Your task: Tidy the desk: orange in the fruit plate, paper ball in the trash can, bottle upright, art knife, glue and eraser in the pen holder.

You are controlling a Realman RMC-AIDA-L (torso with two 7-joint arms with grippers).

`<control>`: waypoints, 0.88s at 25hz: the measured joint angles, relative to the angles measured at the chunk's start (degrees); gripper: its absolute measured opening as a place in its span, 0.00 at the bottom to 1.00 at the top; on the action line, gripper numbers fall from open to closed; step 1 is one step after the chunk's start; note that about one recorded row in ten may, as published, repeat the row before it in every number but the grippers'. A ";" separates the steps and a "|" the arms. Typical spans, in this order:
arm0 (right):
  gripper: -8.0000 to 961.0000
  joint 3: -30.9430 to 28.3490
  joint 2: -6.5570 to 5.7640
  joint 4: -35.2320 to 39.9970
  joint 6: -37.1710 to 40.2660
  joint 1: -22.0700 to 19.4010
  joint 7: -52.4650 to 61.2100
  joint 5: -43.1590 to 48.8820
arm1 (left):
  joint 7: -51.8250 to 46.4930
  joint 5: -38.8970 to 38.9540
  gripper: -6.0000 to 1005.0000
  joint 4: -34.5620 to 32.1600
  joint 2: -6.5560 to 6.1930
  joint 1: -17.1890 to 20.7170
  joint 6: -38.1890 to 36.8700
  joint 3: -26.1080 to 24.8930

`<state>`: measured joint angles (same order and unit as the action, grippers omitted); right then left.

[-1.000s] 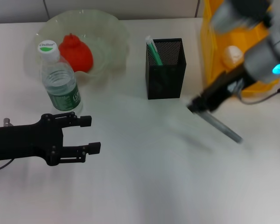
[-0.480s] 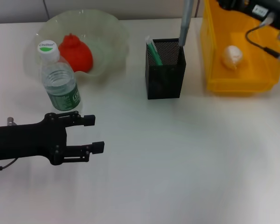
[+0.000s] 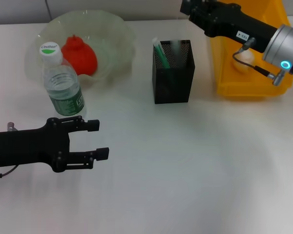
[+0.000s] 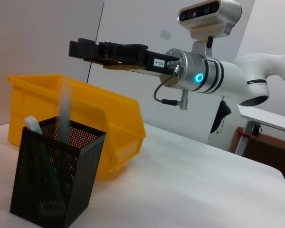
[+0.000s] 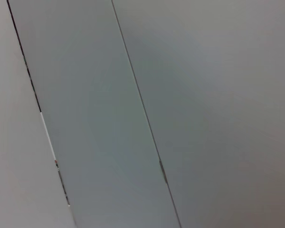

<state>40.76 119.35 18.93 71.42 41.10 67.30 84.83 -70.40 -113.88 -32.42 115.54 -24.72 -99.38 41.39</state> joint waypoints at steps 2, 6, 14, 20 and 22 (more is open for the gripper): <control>0.25 0.22 -0.15 1.21 3.23 -1.39 1.28 0.00 | 0.00 0.06 0.79 -0.11 0.01 0.09 -0.11 0.00; 0.35 0.68 -0.37 7.80 13.82 -6.42 6.07 0.55 | -0.69 0.26 0.79 -0.80 -0.41 0.04 -0.71 -0.25; 0.71 5.47 -3.85 21.40 42.85 -16.42 8.84 21.88 | -3.05 0.29 0.79 -5.22 -1.42 0.38 -5.30 -1.17; 0.83 5.28 -2.31 21.11 44.40 -18.78 4.43 24.05 | -3.99 0.28 0.79 -6.23 -1.90 0.24 -7.77 -1.16; 0.85 5.00 -1.81 20.65 44.27 -19.13 3.19 24.16 | -4.10 0.32 0.79 -6.54 -1.91 0.19 -9.34 -1.14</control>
<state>45.76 117.54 39.58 115.69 21.97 70.49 108.98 -74.50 -113.56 -38.96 113.62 -24.54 -108.73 40.25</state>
